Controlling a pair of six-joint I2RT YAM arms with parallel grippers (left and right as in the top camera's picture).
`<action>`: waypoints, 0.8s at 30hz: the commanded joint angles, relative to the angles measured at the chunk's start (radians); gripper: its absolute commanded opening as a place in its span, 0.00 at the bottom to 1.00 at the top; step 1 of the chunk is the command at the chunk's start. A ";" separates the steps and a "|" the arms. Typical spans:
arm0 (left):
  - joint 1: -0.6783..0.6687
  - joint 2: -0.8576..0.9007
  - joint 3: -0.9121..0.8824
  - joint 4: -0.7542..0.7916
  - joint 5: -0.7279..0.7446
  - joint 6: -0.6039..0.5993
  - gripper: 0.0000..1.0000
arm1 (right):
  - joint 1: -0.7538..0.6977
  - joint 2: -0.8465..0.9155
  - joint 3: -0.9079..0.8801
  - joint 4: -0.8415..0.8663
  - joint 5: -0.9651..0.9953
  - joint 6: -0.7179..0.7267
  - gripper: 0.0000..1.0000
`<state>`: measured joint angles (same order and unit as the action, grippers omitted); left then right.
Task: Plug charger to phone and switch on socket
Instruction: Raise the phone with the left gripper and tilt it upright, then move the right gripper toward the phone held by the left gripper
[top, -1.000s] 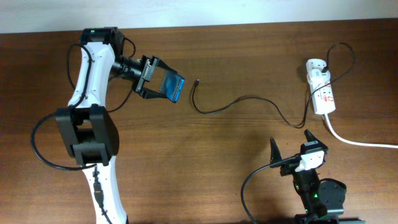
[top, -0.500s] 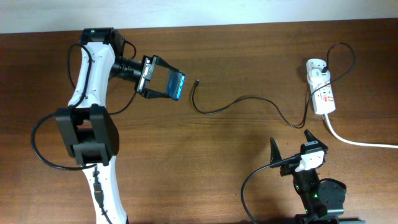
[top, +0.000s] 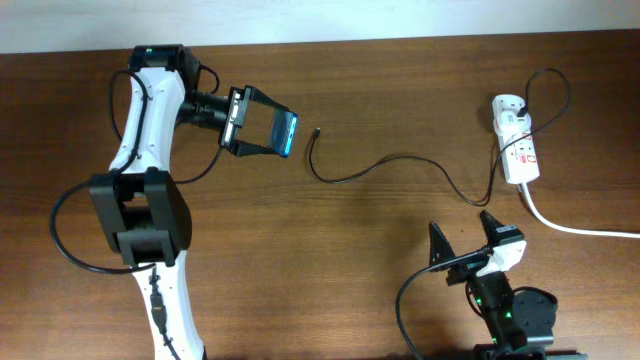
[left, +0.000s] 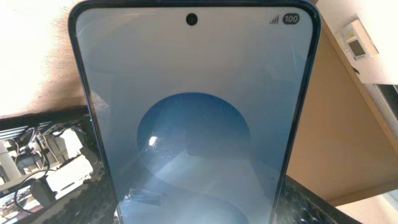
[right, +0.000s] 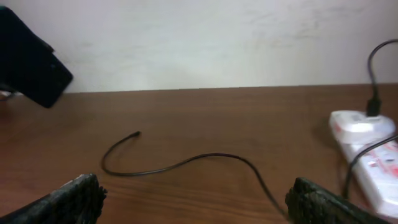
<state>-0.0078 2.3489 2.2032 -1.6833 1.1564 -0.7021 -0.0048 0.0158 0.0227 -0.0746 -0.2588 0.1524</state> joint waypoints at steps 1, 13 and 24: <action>0.003 -0.003 0.024 -0.005 0.055 -0.009 0.00 | 0.004 -0.004 0.052 -0.009 -0.085 0.097 0.98; 0.003 -0.003 0.024 -0.005 0.056 -0.009 0.00 | 0.004 0.285 0.299 -0.199 -0.165 0.145 0.98; 0.005 -0.003 0.024 -0.005 0.084 -0.008 0.00 | 0.004 0.776 0.623 -0.464 -0.451 0.141 0.98</action>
<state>-0.0078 2.3489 2.2032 -1.6844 1.1755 -0.7021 -0.0048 0.7219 0.5888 -0.5293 -0.5678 0.2924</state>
